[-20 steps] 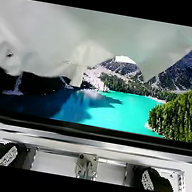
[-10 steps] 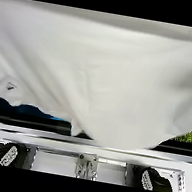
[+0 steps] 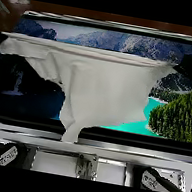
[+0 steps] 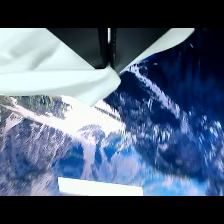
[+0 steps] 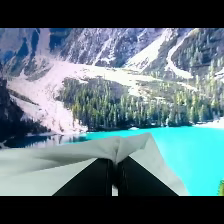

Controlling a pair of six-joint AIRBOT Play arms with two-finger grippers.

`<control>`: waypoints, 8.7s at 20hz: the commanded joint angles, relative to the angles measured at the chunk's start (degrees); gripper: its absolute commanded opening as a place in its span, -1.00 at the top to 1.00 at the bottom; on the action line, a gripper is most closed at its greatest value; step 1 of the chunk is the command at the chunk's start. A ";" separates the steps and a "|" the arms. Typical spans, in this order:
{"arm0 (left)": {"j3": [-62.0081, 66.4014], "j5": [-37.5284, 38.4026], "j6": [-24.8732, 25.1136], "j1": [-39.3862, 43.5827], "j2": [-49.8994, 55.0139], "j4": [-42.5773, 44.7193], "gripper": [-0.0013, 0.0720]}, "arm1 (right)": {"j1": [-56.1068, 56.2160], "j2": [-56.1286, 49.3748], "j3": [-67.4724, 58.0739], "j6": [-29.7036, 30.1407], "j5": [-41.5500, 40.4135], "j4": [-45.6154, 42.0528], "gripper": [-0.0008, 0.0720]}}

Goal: Fold the shirts.

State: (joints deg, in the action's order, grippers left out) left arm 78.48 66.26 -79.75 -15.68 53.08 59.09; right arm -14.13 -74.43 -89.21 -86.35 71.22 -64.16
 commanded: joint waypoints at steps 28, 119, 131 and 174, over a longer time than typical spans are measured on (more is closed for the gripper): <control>-35.19 8.52 3.10 -1.88 20.92 -9.44 -0.54 | -14.08 -18.01 7.15 5.77 11.63 1.05 -0.63; -14.29 -44.11 8.15 12.61 31.61 -7.74 0.87 | 10.80 -18.67 18.91 12.87 -56.13 0.74 0.81; -14.19 -46.10 8.15 13.92 36.87 -10.27 0.87 | 10.32 -22.08 18.14 7.89 -55.98 2.67 0.81; -53.51 12.11 3.63 -5.25 9.77 -5.38 -0.49 | -21.81 -5.70 19.50 8.33 11.10 -8.35 -0.43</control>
State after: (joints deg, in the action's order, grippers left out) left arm 35.38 81.41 -77.32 -20.21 65.89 57.41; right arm -32.99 -81.23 -71.70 -78.76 81.78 -73.65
